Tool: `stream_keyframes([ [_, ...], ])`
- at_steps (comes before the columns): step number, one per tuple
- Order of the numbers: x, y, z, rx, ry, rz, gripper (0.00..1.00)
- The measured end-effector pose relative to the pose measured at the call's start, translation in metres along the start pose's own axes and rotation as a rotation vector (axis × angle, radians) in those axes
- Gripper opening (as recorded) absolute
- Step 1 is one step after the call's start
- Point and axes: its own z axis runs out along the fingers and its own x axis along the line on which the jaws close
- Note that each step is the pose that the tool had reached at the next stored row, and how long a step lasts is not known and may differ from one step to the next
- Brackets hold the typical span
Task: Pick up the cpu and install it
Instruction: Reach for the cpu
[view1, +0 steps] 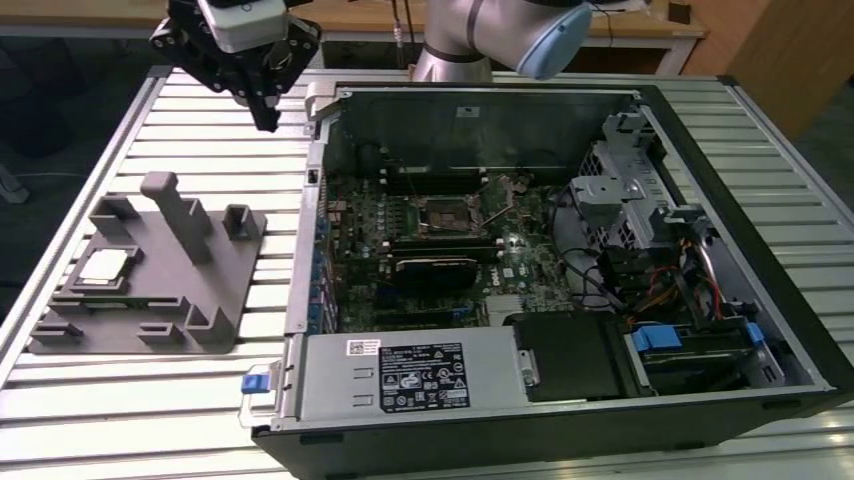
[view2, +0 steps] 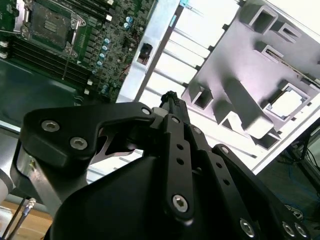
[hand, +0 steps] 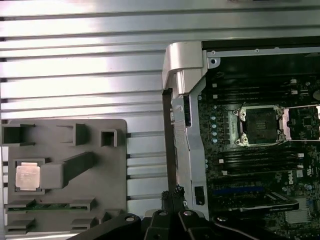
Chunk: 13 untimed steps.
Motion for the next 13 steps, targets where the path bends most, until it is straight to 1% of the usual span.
stream_keyframes([
  [5,0.0093,-0.0007,-0.0003,-0.0003,-0.0022,0.0,0.11],
  [13,0.0294,-0.0024,0.0001,-0.0006,-0.0064,0.0,0.11],
])
